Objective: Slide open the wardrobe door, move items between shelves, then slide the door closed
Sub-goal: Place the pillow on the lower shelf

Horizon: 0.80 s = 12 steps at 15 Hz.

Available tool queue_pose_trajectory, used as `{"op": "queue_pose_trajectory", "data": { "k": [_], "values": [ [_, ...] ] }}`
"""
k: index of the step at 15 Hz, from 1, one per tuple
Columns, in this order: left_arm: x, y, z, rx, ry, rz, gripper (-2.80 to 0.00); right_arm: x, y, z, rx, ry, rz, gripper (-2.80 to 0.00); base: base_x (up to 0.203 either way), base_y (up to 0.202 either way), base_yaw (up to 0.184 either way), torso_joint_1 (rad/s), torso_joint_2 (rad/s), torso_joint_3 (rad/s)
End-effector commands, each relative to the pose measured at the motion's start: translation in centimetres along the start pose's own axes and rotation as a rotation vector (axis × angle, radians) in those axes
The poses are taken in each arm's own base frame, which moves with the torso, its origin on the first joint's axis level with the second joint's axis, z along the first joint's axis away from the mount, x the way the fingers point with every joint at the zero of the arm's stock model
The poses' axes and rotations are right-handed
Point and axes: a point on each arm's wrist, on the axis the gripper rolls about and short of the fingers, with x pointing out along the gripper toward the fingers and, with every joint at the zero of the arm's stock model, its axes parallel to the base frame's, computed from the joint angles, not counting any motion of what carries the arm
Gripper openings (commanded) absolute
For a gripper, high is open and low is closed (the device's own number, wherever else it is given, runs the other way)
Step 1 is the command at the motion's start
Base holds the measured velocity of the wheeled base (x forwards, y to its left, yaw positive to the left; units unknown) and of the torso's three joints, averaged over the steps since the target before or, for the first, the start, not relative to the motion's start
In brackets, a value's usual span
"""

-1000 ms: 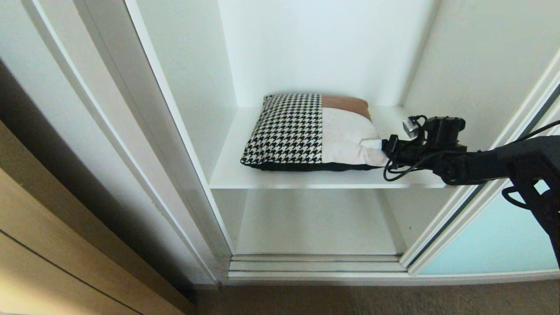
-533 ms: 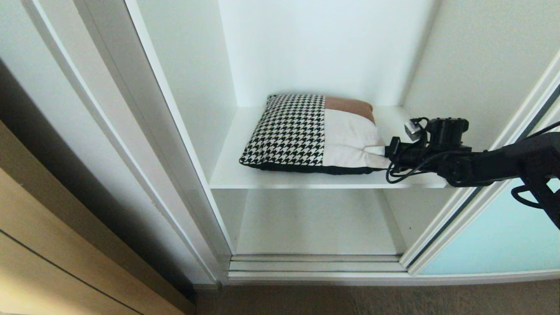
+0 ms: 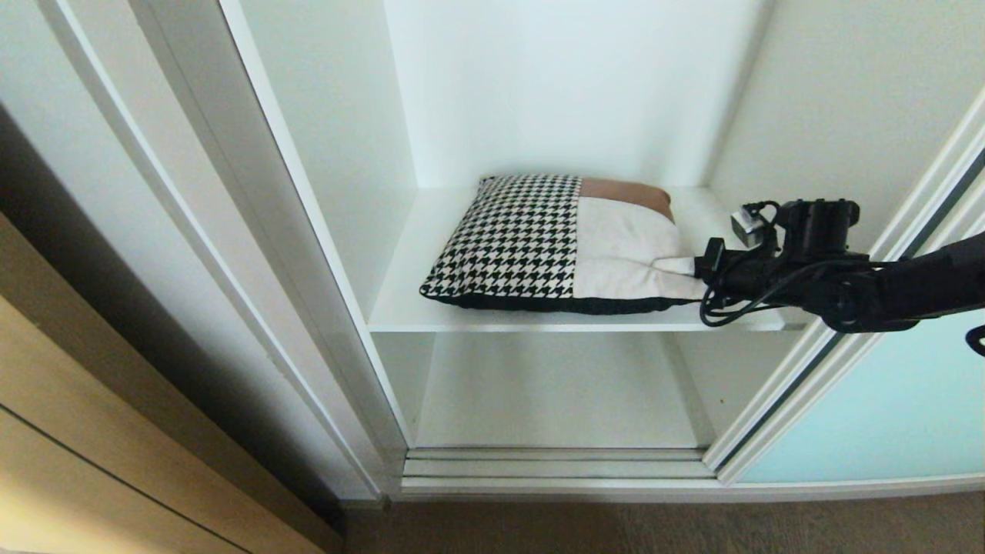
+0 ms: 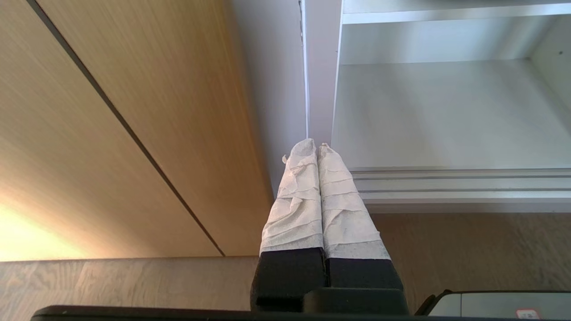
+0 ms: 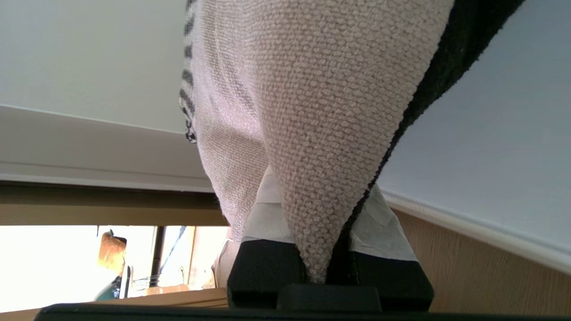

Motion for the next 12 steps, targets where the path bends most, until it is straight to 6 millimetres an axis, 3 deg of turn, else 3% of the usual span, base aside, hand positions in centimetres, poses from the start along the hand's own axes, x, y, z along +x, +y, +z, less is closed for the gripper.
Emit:
{"op": "queue_pose_trajectory", "data": {
  "k": [1,4,6,12],
  "values": [
    [0.0,0.0,0.0,0.001,0.002,0.001,-2.80,-1.8,2.1,0.2,-0.018,-0.021,0.009,-2.80,0.000,0.000,0.000,0.000,0.00,0.000],
    [0.0,0.0,-0.1,0.025,0.008,0.001,-2.80,-4.2,2.6,0.4,-0.015,-0.067,-0.033,-2.80,0.000,0.000,0.000,0.000,0.00,0.000],
    [0.0,0.0,0.0,0.075,0.008,-0.006,-2.80,-5.6,1.5,0.2,0.004,-0.083,-0.072,-2.80,0.000,0.000,0.000,0.000,0.00,0.000],
    [0.0,0.0,0.0,0.104,0.006,-0.007,-2.80,-7.1,-0.7,-0.5,0.060,-0.087,-0.132,-2.80,0.000,0.000,0.000,0.000,0.00,0.000]
  ]
}}
